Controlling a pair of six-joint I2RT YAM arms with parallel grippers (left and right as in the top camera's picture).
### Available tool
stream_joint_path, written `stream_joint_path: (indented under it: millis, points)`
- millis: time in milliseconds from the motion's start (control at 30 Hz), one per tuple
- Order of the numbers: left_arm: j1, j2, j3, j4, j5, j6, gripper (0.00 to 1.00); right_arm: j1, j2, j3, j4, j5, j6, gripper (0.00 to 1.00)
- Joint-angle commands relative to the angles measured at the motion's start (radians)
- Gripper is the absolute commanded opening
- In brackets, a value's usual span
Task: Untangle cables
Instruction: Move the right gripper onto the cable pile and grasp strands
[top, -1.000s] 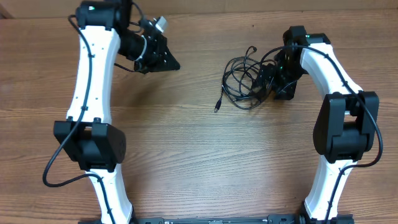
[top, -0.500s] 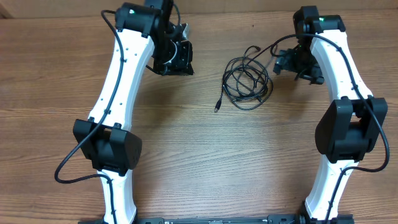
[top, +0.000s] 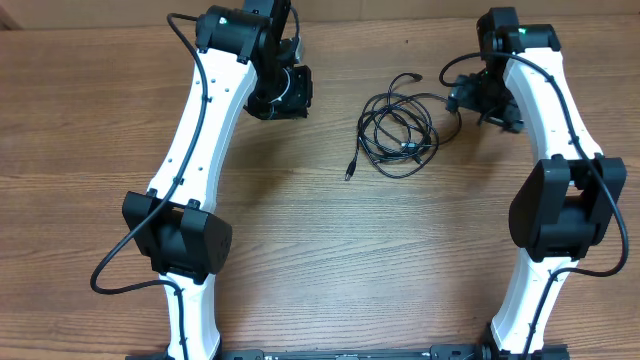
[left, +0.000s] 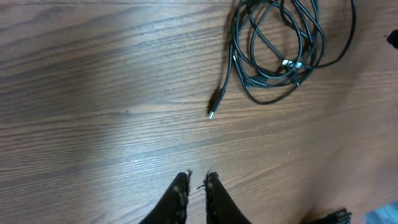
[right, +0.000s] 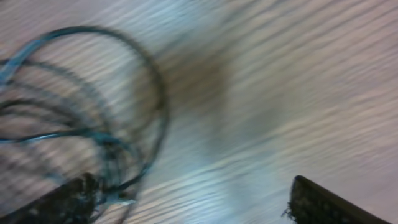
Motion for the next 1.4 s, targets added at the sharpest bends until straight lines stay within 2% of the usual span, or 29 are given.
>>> stream_joint_path:
  millis: [0, 33, 100, 167, 267, 400, 500, 633, 767, 833, 1167, 1367]
  points:
    - [-0.008, 0.017, 0.019, 0.003, -0.053, -0.031, 0.22, 0.005, -0.007, 0.007, 0.02, -0.308, -0.108, 0.82]
    - [-0.008, 0.024, 0.019, 0.001, -0.075, -0.042, 0.3, 0.011, -0.007, 0.007, 0.026, -0.363, -0.142, 0.75]
    - [-0.003, 0.037, 0.019, -0.008, -0.121, -0.074, 0.4, 0.027, -0.007, 0.007, 0.042, -0.424, -0.188, 0.54]
    - [0.006, 0.05, 0.019, -0.013, -0.148, -0.097, 0.43, 0.044, -0.007, 0.007, 0.065, -0.422, -0.201, 0.4]
    - [0.02, 0.064, 0.019, -0.016, -0.149, -0.101, 0.49, 0.069, -0.007, 0.007, 0.127, -0.419, -0.201, 0.31]
    - [0.05, 0.076, 0.019, -0.023, -0.152, -0.105, 0.52, 0.1, -0.006, 0.006, 0.231, -0.408, -0.23, 0.3]
    - [0.079, 0.078, 0.019, -0.031, -0.151, -0.105, 0.67, 0.119, -0.006, 0.001, 0.291, -0.37, -0.23, 0.35]
    - [0.106, 0.078, 0.019, -0.055, -0.153, -0.103, 0.78, 0.137, -0.005, -0.02, 0.353, -0.354, -0.23, 0.42]
    - [0.124, 0.078, 0.019, -0.064, -0.204, -0.105, 0.86, 0.151, -0.005, -0.079, 0.431, -0.346, -0.229, 0.42]
    - [0.133, 0.078, 0.019, -0.06, -0.215, -0.105, 0.99, 0.159, -0.005, -0.121, 0.477, -0.327, -0.229, 0.42]
    - [0.144, 0.078, 0.019, -0.059, -0.218, -0.105, 0.99, 0.212, -0.004, -0.362, 0.768, -0.287, -0.23, 0.42]
    - [0.144, 0.078, 0.019, -0.059, -0.22, -0.105, 1.0, 0.238, -0.004, -0.449, 0.941, -0.273, -0.23, 0.42]
